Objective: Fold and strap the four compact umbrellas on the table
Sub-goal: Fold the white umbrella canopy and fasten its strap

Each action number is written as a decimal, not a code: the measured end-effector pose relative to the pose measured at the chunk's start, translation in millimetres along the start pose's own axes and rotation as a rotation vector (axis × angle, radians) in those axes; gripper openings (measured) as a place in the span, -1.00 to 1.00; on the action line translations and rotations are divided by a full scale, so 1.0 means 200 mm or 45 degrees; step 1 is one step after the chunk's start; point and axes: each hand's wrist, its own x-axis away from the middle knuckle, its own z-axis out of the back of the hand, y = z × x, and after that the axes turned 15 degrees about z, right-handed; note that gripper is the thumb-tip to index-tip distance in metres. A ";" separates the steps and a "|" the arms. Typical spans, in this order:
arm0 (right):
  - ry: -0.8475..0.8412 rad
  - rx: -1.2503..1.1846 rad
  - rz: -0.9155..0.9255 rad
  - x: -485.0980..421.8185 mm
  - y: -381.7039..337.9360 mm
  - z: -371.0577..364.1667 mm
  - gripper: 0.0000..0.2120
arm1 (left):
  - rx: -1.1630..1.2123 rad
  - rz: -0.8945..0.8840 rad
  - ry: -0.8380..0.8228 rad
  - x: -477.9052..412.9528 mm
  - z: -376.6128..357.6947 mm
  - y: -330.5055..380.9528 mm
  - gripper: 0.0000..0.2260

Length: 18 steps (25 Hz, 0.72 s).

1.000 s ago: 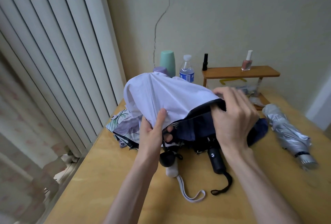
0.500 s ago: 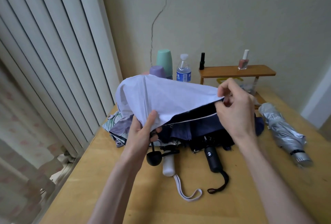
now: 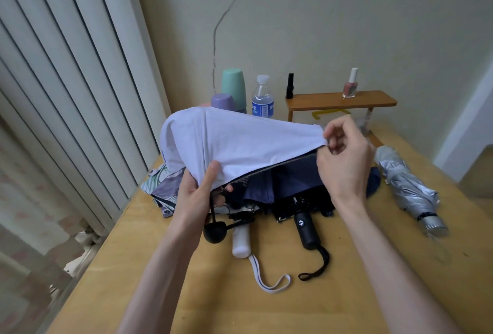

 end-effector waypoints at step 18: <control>0.121 0.274 0.273 0.04 -0.01 -0.01 -0.80 | 0.035 0.040 -0.012 -0.03 0.04 -0.02 -0.63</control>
